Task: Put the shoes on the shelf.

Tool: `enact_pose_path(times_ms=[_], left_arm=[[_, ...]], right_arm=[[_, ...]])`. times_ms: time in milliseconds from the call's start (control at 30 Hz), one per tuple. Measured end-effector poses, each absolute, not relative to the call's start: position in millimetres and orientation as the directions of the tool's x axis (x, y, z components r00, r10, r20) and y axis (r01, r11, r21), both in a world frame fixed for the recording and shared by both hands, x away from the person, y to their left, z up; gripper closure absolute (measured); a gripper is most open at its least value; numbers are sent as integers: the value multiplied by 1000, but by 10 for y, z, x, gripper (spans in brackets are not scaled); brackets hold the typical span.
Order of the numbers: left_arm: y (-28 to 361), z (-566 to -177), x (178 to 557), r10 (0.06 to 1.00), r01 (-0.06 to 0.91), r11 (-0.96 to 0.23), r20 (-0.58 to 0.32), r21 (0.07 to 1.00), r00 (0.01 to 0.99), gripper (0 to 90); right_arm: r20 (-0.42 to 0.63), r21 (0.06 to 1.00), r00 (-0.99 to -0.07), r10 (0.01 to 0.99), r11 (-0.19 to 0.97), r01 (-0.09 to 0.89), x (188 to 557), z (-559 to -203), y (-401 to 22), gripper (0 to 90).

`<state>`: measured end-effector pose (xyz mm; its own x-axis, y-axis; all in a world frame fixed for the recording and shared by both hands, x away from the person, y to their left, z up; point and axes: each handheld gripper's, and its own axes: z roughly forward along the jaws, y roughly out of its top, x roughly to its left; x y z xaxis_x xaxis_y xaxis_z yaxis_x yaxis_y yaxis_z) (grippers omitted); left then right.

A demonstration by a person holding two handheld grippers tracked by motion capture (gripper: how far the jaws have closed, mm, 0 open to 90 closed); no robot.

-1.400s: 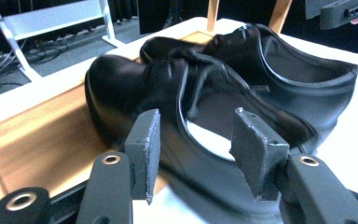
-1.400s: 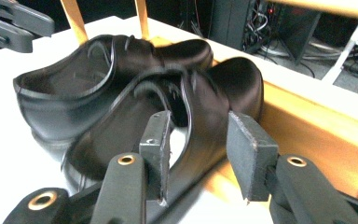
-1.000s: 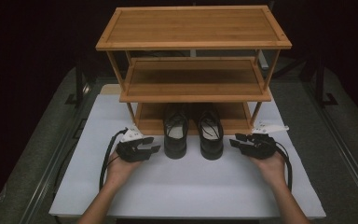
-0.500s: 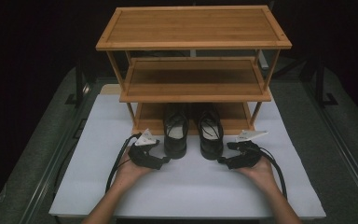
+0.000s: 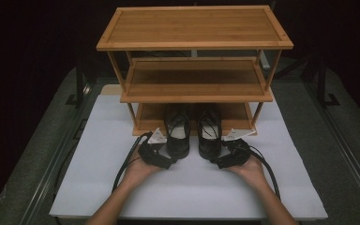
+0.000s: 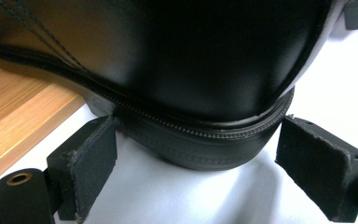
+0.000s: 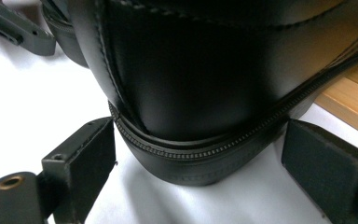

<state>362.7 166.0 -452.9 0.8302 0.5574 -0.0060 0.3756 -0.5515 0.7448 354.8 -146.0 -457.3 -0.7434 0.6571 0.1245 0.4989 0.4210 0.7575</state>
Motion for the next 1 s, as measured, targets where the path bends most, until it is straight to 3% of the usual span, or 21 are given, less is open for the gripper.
enact_pose_path(times_ms=[500,1000], left_arm=[[1555,-4506,3594,562,375,-567,12,733,827,131],[1577,-4335,3676,590,389,-475,-42,789,806,121]], right_arm=[[126,762,-741,660,414,498,3548,-4567,-1316,102],[109,785,-719,686,385,486,3570,-4434,-1285,102]])
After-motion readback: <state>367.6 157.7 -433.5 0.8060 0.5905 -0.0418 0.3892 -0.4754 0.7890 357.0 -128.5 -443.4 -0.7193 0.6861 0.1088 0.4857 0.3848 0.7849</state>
